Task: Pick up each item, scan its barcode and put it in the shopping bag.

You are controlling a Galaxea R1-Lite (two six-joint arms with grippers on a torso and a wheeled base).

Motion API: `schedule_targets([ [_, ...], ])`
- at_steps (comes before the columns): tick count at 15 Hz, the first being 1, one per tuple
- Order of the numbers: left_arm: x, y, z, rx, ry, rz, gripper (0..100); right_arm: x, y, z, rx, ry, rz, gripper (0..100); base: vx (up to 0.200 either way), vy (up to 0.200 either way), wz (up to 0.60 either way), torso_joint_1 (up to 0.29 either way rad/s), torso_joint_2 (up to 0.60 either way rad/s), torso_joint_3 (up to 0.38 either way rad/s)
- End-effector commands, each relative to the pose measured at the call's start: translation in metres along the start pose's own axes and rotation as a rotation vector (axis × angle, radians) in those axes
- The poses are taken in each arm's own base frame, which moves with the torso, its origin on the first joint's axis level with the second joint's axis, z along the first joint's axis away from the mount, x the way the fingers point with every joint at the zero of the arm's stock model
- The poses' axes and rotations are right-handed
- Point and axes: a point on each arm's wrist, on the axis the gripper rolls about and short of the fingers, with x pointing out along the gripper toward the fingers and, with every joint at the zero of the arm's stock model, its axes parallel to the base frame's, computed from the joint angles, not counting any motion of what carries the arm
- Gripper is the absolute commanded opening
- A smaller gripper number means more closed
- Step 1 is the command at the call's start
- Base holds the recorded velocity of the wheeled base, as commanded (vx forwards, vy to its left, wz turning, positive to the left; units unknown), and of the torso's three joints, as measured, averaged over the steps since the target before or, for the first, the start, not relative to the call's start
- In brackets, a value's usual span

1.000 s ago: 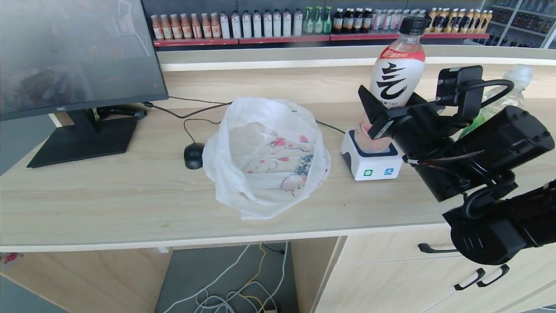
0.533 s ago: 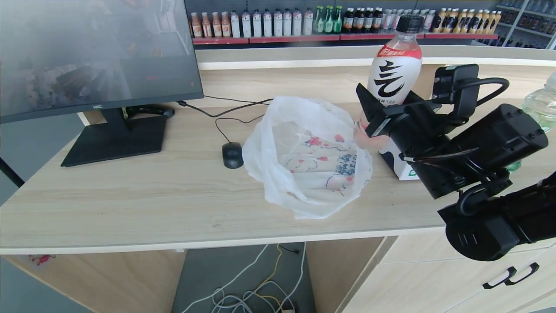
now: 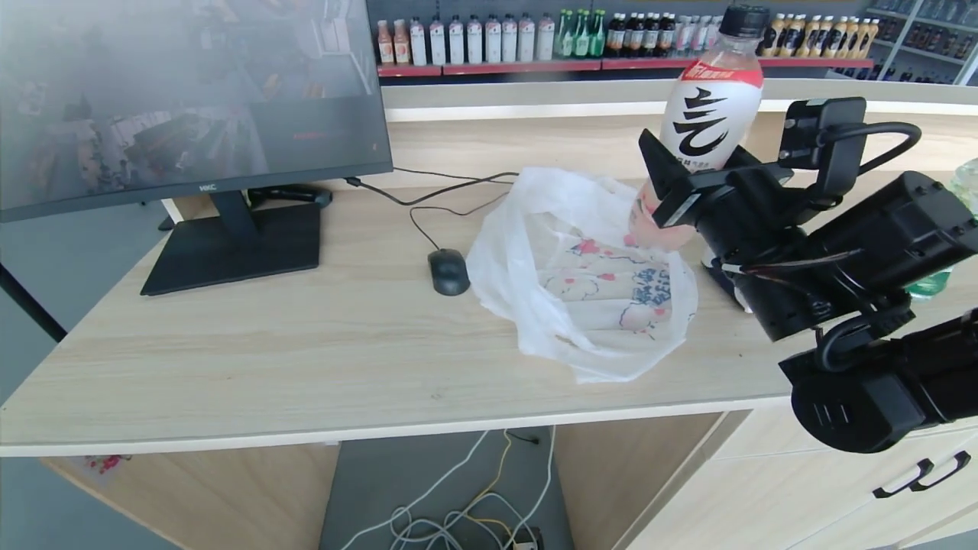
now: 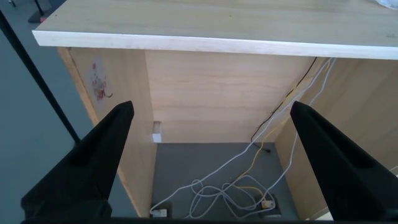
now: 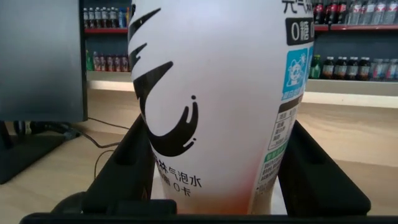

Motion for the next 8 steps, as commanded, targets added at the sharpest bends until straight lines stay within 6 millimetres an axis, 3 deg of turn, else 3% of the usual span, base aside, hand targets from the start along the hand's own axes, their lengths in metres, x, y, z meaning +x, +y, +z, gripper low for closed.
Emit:
schedule_targets([
  [1, 0.0, 0.0, 0.0, -0.001, -0.001, 0.001, 100, -0.003, 0.007, 0.001, 0.01, 0.01, 0.023, 0, 0.0, 0.0, 0.0, 0.0, 0.0, 0.0],
  [8, 0.0, 0.0, 0.0, 0.001, -0.001, 0.001, 100, 0.006, 0.012, -0.018, 0.013, 0.024, 0.034, 0, 0.0, 0.0, 0.0, 0.0, 0.0, 0.0],
])
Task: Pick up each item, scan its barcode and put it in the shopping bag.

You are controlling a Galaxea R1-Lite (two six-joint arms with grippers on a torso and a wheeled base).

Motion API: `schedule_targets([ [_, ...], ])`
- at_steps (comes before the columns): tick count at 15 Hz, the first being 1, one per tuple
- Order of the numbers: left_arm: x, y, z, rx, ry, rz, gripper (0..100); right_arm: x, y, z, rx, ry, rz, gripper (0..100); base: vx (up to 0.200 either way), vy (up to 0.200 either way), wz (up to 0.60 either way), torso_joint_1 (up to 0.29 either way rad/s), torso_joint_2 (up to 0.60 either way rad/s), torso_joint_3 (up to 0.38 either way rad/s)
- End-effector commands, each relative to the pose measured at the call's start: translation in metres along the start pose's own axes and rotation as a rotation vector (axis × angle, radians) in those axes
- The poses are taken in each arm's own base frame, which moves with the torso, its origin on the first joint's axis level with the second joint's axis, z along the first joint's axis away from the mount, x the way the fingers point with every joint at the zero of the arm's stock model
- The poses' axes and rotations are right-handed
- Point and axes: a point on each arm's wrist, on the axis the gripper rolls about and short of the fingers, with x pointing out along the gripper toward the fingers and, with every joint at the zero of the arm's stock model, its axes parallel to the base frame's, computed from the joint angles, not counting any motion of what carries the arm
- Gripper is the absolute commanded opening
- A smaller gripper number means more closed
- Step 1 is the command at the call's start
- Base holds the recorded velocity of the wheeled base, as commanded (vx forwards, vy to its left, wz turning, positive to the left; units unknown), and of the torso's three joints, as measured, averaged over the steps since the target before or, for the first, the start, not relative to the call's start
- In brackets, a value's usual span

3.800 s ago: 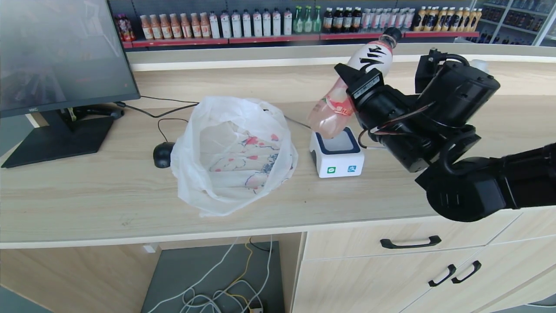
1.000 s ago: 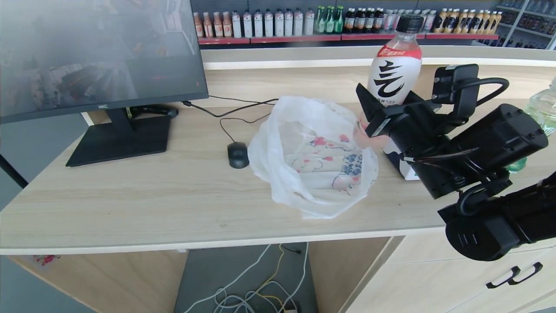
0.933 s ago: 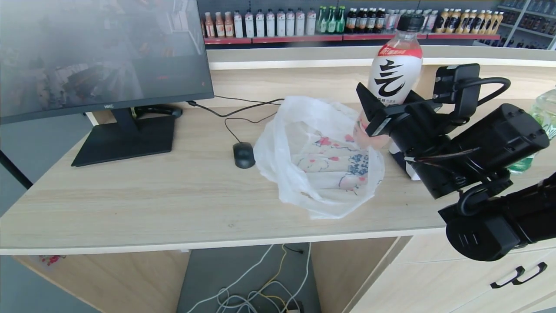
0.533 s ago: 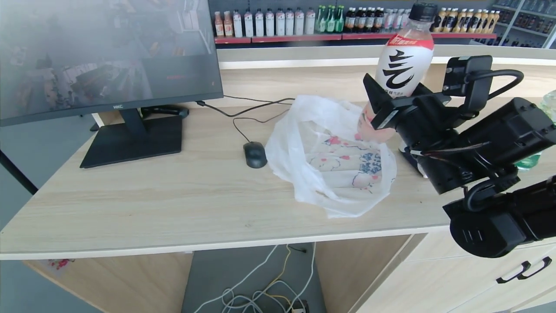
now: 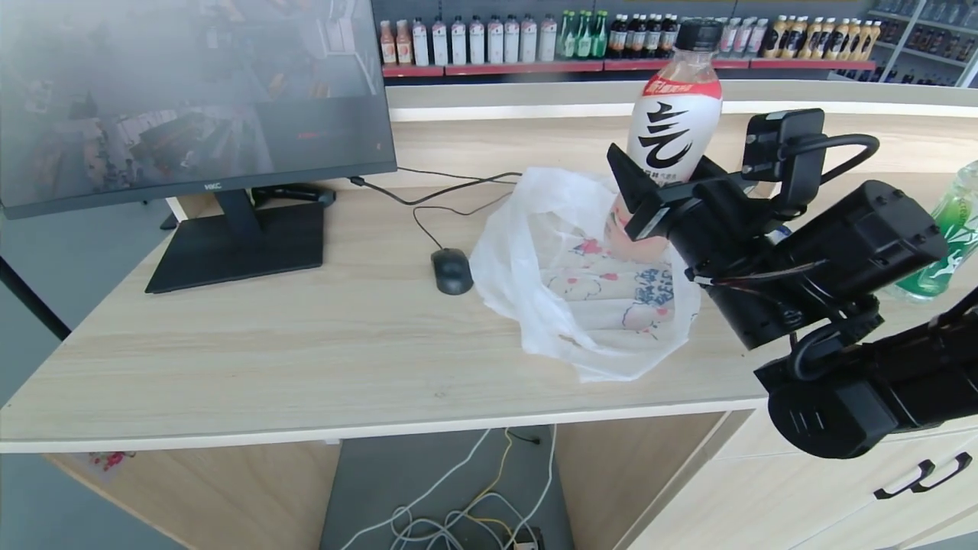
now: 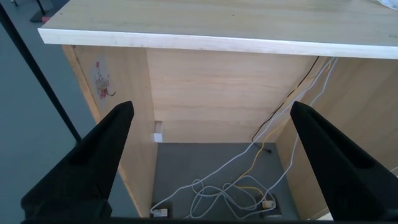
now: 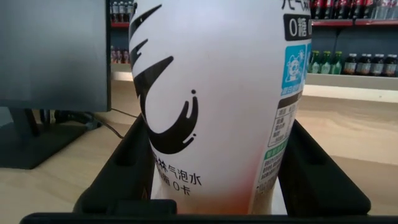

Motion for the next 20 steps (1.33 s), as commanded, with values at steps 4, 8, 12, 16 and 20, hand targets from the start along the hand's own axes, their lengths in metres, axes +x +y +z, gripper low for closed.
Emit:
schedule_targets([
  [4, 0.0, 0.0, 0.0, -0.001, -0.001, 0.0, 100, 0.015, 0.003, -0.032, 0.016, 0.022, 0.004, 0, 0.0, 0.0, 0.0, 0.0, 0.0, 0.0],
  [8, 0.0, 0.0, 0.0, 0.0, -0.001, 0.0, 100, 0.018, 0.008, -0.05, 0.017, 0.045, 0.014, 0, 0.0, 0.0, 0.0, 0.0, 0.0, 0.0],
  [12, 0.0, 0.0, 0.0, -0.001, -0.001, 0.002, 100, 0.027, 0.013, -0.064, 0.02, 0.058, 0.028, 0, 0.0, 0.0, 0.0, 0.0, 0.0, 0.0],
  [16, 0.0, 0.0, 0.0, -0.001, -0.001, 0.0, 100, 0.036, 0.015, -0.068, 0.018, 0.107, 0.055, 0, 0.0, 0.0, 0.0, 0.0, 0.0, 0.0],
  [20, 0.0, 0.0, 0.0, 0.0, -0.001, 0.0, 100, 0.055, 0.016, -0.064, 0.016, 0.118, 0.065, 0, 0.0, 0.0, 0.0, 0.0, 0.0, 0.0],
])
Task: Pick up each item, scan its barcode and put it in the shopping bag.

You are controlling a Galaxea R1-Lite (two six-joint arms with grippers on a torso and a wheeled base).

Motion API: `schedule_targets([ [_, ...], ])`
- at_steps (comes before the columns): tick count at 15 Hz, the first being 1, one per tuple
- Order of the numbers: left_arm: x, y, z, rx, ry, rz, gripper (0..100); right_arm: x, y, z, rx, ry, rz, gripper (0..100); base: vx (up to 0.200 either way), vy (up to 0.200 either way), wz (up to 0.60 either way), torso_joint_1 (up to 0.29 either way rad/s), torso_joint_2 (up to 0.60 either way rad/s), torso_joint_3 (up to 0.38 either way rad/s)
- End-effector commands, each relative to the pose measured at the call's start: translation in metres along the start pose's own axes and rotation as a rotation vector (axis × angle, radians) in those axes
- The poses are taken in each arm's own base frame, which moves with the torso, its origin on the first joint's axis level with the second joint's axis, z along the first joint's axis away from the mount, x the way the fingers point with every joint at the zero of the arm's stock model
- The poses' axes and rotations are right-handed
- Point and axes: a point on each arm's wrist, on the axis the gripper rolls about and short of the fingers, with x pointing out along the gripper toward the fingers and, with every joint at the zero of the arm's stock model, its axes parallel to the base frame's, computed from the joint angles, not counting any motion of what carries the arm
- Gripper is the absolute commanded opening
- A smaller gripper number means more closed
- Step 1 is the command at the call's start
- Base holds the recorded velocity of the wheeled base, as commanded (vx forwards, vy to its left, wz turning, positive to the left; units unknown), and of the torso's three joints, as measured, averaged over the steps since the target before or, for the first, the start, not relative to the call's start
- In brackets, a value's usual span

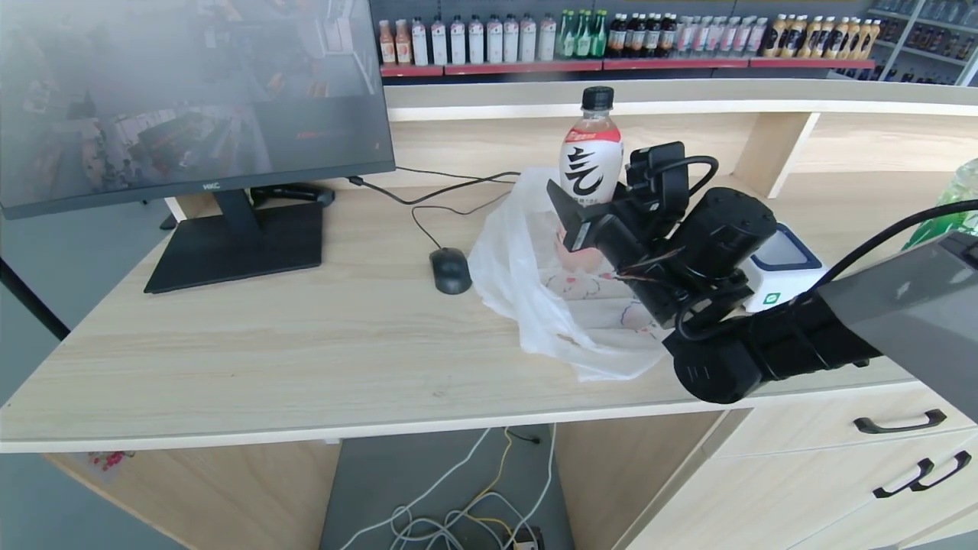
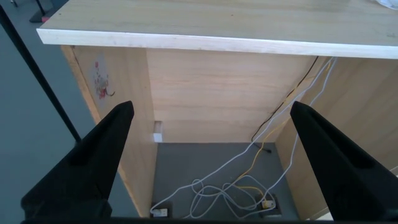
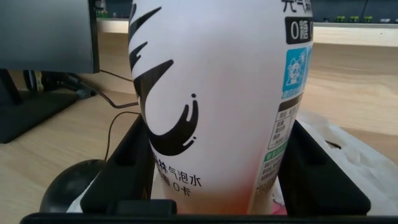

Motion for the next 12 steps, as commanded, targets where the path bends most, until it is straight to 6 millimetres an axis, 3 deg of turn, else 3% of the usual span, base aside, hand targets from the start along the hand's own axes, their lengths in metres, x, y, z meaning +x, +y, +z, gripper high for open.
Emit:
schedule_targets([
  [1, 0.0, 0.0, 0.0, -0.001, -0.001, 0.0, 100, 0.008, 0.001, 0.0, 0.0, -0.005, 0.005, 0, 0.0, 0.0, 0.0, 0.0, 0.0, 0.0],
  [12, 0.0, 0.0, 0.0, -0.001, -0.001, 0.0, 100, 0.011, 0.004, -0.023, 0.009, 0.036, 0.012, 0, 0.0, 0.0, 0.0, 0.0, 0.0, 0.0],
])
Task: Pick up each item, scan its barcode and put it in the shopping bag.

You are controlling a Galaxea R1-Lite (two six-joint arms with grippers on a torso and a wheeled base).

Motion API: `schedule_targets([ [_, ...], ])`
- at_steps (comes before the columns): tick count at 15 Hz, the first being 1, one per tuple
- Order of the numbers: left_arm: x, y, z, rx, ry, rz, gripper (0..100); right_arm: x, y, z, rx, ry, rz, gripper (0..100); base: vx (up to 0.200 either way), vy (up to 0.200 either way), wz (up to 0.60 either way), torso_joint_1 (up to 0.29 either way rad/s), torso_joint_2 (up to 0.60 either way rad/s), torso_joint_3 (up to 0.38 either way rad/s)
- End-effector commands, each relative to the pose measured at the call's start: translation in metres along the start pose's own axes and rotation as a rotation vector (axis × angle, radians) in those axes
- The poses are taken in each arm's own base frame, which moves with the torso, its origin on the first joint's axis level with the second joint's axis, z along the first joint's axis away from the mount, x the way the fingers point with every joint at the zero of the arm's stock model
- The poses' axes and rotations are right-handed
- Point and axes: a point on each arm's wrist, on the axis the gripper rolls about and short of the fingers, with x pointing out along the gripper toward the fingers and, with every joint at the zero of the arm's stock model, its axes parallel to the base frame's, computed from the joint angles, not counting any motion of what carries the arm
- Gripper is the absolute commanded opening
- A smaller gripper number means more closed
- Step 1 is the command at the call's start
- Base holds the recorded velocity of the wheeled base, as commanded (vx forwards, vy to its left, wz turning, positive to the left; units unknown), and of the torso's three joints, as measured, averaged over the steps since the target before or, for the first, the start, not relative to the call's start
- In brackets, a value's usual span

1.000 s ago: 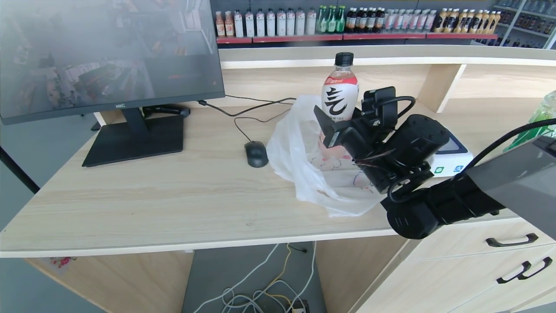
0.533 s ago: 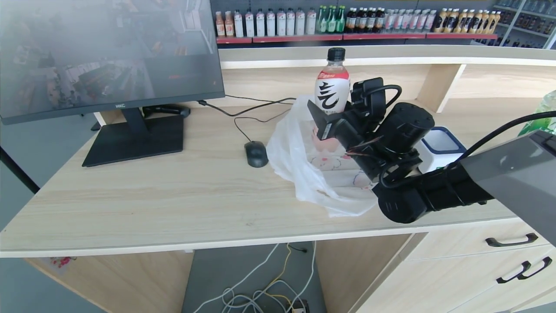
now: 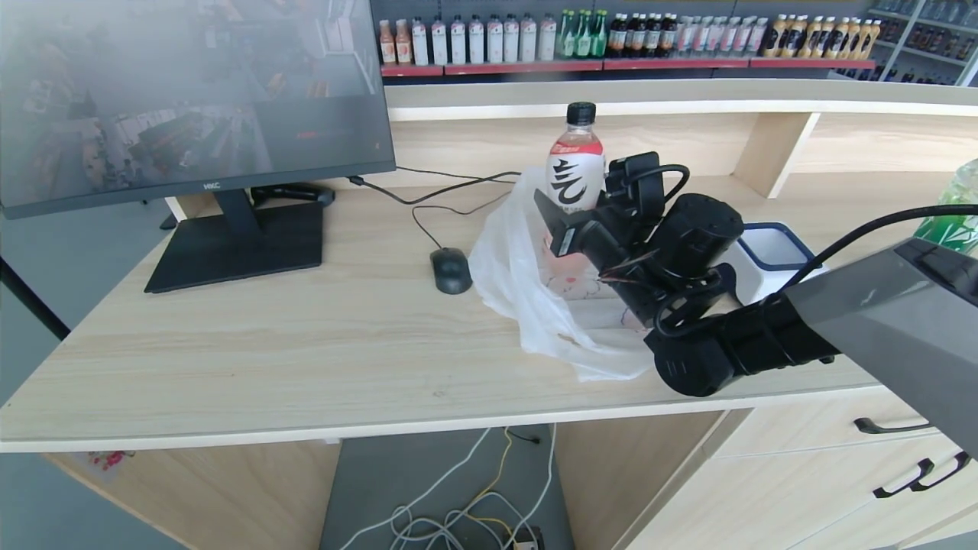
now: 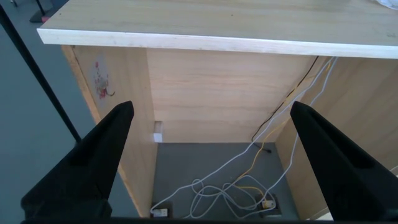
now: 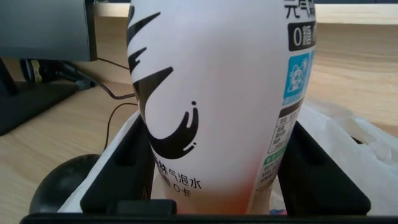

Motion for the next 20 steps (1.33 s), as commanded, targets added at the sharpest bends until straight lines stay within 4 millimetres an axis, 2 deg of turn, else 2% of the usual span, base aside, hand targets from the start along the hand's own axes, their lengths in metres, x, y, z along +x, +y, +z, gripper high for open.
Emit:
schedule_targets([
  [1, 0.0, 0.0, 0.0, -0.001, -0.001, 0.001, 100, 0.0, 0.001, -0.006, -0.001, 0.012, 0.003, 0, 0.0, 0.0, 0.0, 0.0, 0.0, 0.0],
  [20, 0.0, 0.0, 0.0, -0.001, -0.001, 0.001, 100, -0.002, 0.003, -0.035, 0.022, 0.072, 0.003, 0, 0.0, 0.0, 0.0, 0.0, 0.0, 0.0],
])
